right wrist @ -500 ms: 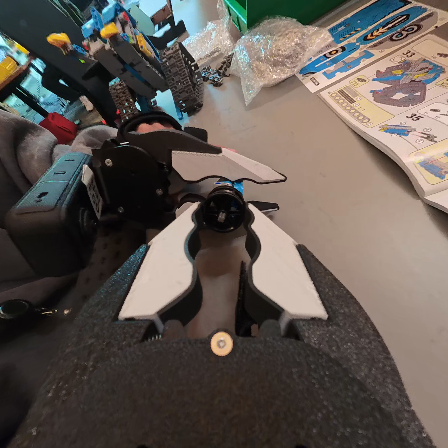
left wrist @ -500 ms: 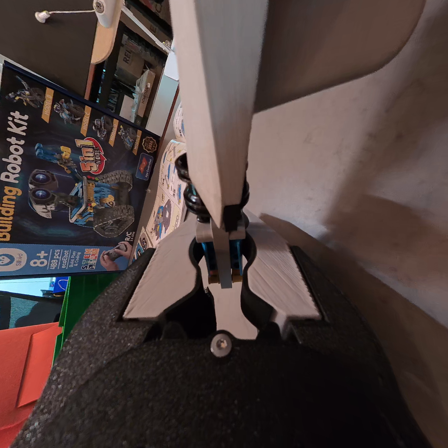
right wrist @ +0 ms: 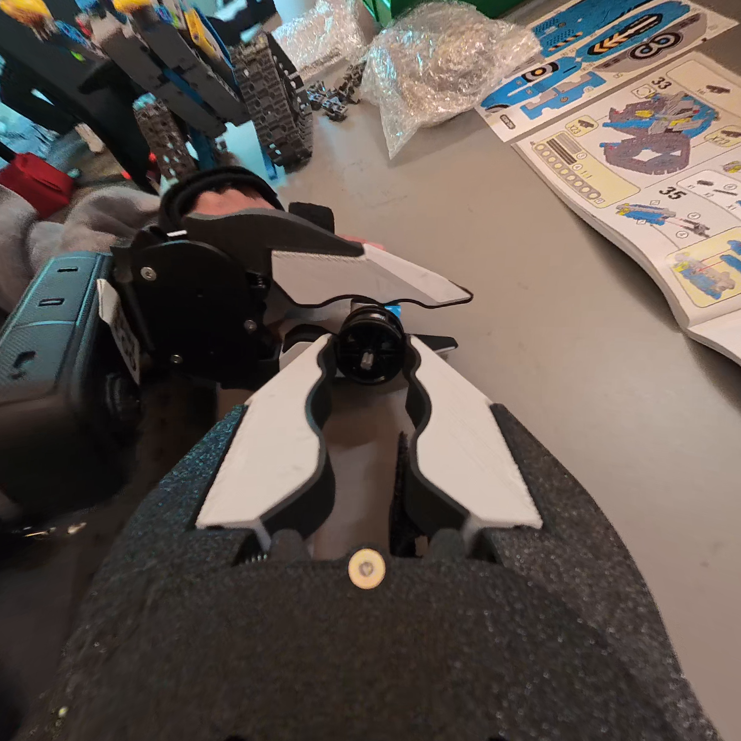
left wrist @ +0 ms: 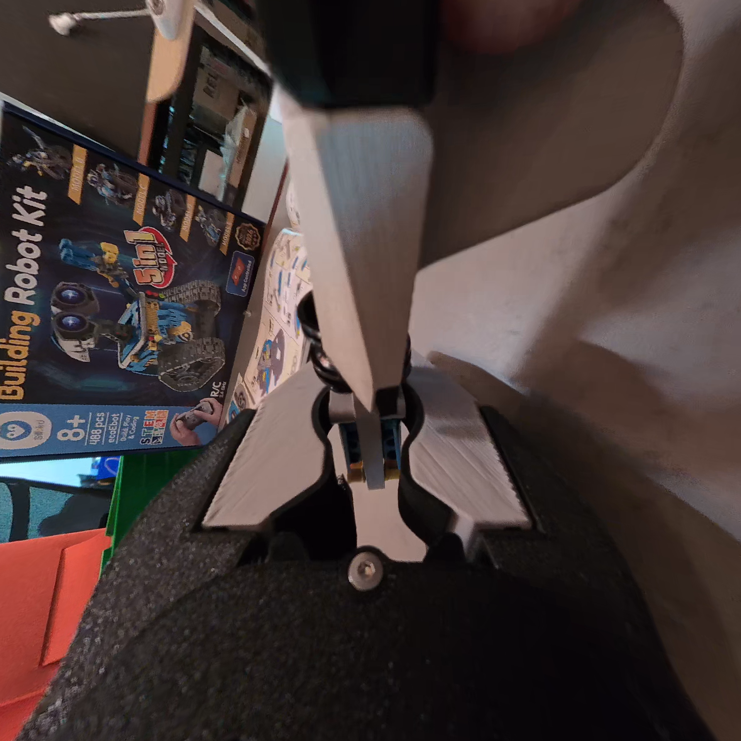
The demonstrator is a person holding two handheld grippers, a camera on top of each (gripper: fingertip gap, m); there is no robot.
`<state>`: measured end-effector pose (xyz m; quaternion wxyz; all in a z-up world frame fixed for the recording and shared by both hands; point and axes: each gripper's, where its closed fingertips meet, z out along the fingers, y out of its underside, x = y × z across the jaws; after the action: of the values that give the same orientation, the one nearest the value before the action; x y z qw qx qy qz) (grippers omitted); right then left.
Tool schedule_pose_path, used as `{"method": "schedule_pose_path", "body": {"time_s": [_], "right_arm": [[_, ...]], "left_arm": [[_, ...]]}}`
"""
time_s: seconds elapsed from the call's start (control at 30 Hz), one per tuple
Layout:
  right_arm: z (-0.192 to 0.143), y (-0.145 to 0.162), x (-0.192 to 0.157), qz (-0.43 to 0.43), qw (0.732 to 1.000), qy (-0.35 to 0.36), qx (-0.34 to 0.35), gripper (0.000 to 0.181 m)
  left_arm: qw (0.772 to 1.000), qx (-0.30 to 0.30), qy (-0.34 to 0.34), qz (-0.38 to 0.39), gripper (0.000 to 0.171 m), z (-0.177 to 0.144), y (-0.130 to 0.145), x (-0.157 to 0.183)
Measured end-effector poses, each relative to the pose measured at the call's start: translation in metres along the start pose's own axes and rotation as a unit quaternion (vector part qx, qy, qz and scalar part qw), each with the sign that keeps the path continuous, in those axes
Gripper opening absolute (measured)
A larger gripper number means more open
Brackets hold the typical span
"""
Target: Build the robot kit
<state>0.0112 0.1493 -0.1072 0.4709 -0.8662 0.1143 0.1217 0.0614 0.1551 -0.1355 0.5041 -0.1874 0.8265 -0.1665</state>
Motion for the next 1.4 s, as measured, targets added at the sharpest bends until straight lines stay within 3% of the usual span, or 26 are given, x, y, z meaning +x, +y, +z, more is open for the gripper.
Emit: {"method": "schedule_pose_path", "body": {"time_s": [0.03,0.1,0.17,0.2,0.27,0.37,0.43,0.57,0.6,0.67,0.73,0.87,1.1,1.4], "right_arm": [[-0.003,-0.003,-0.002,0.011,1.000,-0.019,0.011,0.032],[-0.015,-0.011,-0.007,0.057,0.994,-0.084,0.040,0.032],[-0.023,-0.011,-0.004,0.103,0.984,-0.136,0.048,0.032],[-0.031,-0.011,-0.007,0.127,0.974,-0.178,0.056,0.032],[-0.046,-0.012,0.005,0.158,0.964,-0.197,0.082,0.032],[-0.064,-0.020,0.010,0.170,0.951,-0.230,0.115,0.032],[-0.071,-0.023,0.003,0.157,0.948,-0.247,0.123,0.032],[-0.070,-0.023,-0.009,0.132,0.949,-0.261,0.116,0.033],[-0.070,-0.022,-0.011,0.130,0.949,-0.264,0.114,0.033],[-0.071,-0.026,-0.014,0.125,0.947,-0.269,0.121,0.032],[-0.075,-0.029,-0.021,0.118,0.944,-0.281,0.128,0.032],[-0.078,-0.032,-0.027,0.110,0.943,-0.285,0.130,0.032],[-0.076,-0.026,-0.028,0.110,0.946,-0.285,0.110,0.032],[-0.076,-0.018,-0.028,0.117,0.947,-0.289,0.081,0.032]], "left_arm": [[1.000,0.020,0.001,-0.009,0.022,-0.004,-0.006,-0.002],[0.997,0.065,0.018,-0.037,0.025,-0.010,-0.019,-0.004],[0.996,0.072,0.026,-0.049,0.029,-0.008,-0.019,-0.003],[0.995,0.077,0.030,-0.053,0.042,-0.009,-0.017,-0.002],[0.988,0.104,0.052,-0.097,0.059,-0.016,-0.020,0.000],[0.952,0.164,0.135,-0.219,0.067,-0.030,-0.035,-0.001],[0.892,0.183,0.245,-0.334,0.076,-0.038,-0.042,0.003],[0.698,0.278,0.430,-0.500,0.070,-0.073,-0.064,-0.016],[0.665,0.291,0.460,-0.512,0.059,-0.081,-0.066,-0.019],[0.638,0.303,0.486,-0.515,0.036,-0.088,-0.069,-0.020],[0.634,0.310,0.495,-0.506,0.022,-0.093,-0.071,-0.018],[0.617,0.326,0.498,-0.514,0.020,-0.098,-0.073,-0.024],[0.668,0.308,0.484,-0.474,0.019,-0.094,-0.075,-0.007],[0.679,0.294,0.485,-0.466,0.018,-0.092,-0.077,0.001]]}}
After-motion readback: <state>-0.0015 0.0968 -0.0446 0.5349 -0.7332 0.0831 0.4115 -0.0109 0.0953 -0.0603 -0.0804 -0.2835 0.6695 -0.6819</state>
